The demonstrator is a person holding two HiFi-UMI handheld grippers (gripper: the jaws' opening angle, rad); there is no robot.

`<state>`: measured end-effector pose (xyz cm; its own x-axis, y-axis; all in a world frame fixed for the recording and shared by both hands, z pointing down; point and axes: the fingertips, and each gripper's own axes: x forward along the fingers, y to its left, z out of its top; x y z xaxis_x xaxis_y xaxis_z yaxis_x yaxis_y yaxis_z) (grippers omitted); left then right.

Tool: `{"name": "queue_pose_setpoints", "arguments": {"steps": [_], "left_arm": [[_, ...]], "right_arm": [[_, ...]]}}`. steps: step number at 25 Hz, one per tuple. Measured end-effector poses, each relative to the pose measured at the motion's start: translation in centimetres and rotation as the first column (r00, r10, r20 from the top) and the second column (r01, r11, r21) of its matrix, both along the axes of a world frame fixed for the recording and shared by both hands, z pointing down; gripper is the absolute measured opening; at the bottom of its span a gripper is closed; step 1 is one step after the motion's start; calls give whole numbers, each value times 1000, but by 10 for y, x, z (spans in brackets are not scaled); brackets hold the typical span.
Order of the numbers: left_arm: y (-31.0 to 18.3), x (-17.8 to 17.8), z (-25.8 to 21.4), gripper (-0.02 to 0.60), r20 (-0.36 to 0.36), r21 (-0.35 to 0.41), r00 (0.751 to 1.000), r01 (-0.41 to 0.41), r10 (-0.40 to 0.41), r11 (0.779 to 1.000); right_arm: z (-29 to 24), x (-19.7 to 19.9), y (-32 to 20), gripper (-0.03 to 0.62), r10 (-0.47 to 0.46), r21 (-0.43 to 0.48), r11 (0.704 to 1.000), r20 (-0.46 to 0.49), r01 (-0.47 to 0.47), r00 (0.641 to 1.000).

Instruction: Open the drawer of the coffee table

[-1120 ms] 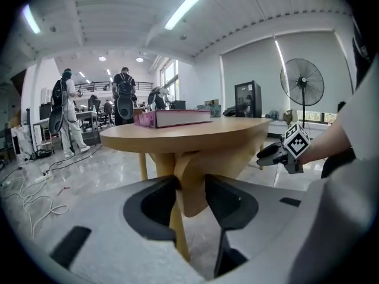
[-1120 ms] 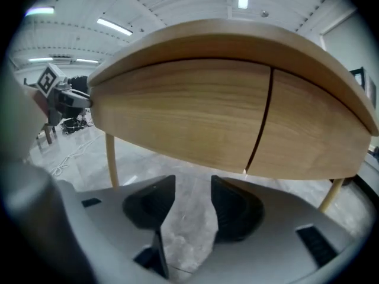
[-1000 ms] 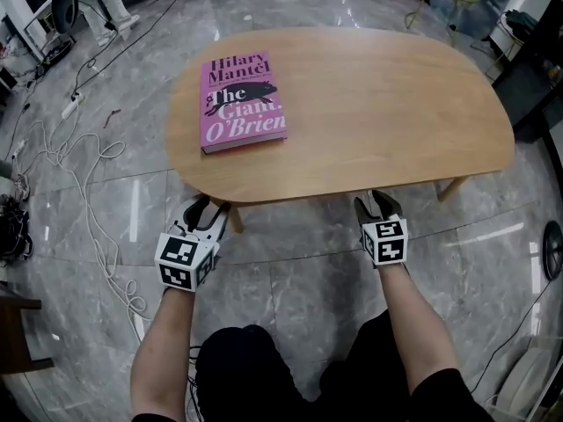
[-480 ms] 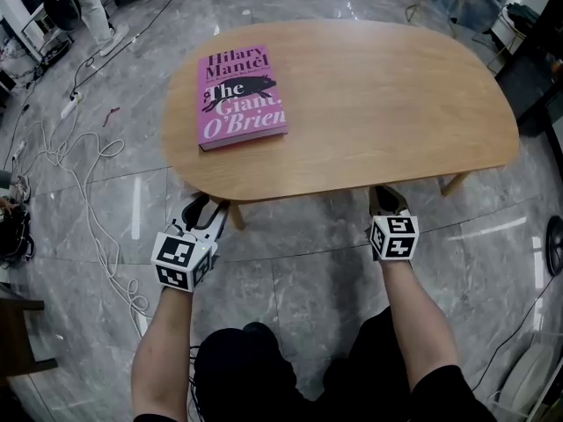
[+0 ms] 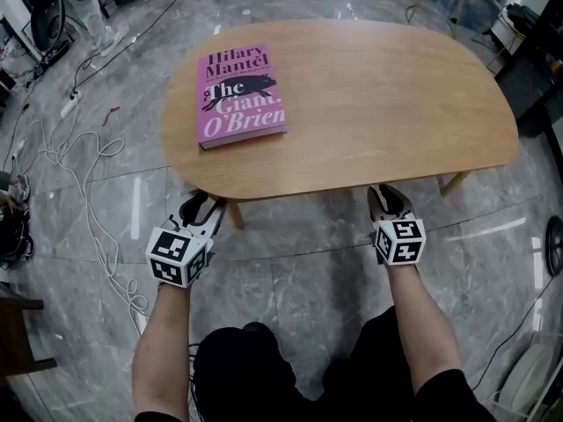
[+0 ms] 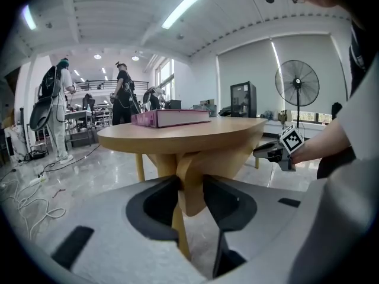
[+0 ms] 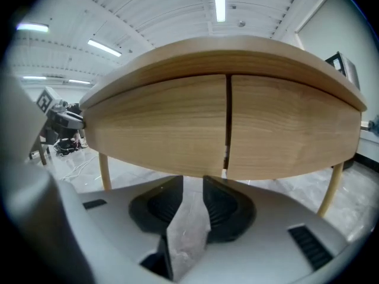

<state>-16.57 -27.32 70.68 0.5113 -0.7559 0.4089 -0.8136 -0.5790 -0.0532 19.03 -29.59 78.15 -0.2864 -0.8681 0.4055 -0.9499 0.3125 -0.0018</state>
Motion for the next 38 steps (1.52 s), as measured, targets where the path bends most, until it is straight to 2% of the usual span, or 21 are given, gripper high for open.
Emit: {"name": "queue_pose_setpoints", "arguments": {"steps": [2,6,10,15,17,18,24,27,30,32,35,38], "left_arm": [[-1,-1,-1,144,6,3,1000,-6,6,1000],[-1,-2,-2,138,-2,2,1000,-20,20,1000],[1,-1,-5,130,-19,-11,1000,-16,16,1000],[2,0,-8,124,-22,-5,999,-23,23,1000],[1,0,-9,124,-15,2,999,-31,31,1000],[0,-1,-9,124,-13,3,999,-32,32,999],[0,-3,-10,116,-39,-10,998,-53,53,999],[5,-4,-8,106,-56,-23,997,-59,57,998],[10,-9,-10,66,-78,-17,996,-50,49,999],[11,-11,-12,38,-53,1,998,-45,45,999],[9,-10,-14,60,19,26,1000,-22,21,999],[5,-14,-11,129,-8,15,1000,21,-21,1000]], "right_arm": [[-3,1,0,133,-20,3,1000,-11,20,1000],[-2,2,-1,128,-34,0,999,-52,34,998],[1,6,-1,191,-14,-11,1000,-44,13,999],[2,9,-1,192,-19,-9,1000,-54,19,998],[3,11,-3,213,-8,-15,1000,-48,8,999],[4,12,-3,234,-3,-19,1000,-39,2,999],[2,11,-3,239,-28,-13,999,53,29,998],[0,9,-1,255,-50,-7,999,60,51,997],[0,6,0,261,-61,-4,998,65,61,996],[-1,5,-1,261,-57,-3,998,79,58,995],[-2,6,-1,260,-41,-3,999,123,41,992],[-5,7,-4,244,-4,-11,1000,251,7,968]]}}
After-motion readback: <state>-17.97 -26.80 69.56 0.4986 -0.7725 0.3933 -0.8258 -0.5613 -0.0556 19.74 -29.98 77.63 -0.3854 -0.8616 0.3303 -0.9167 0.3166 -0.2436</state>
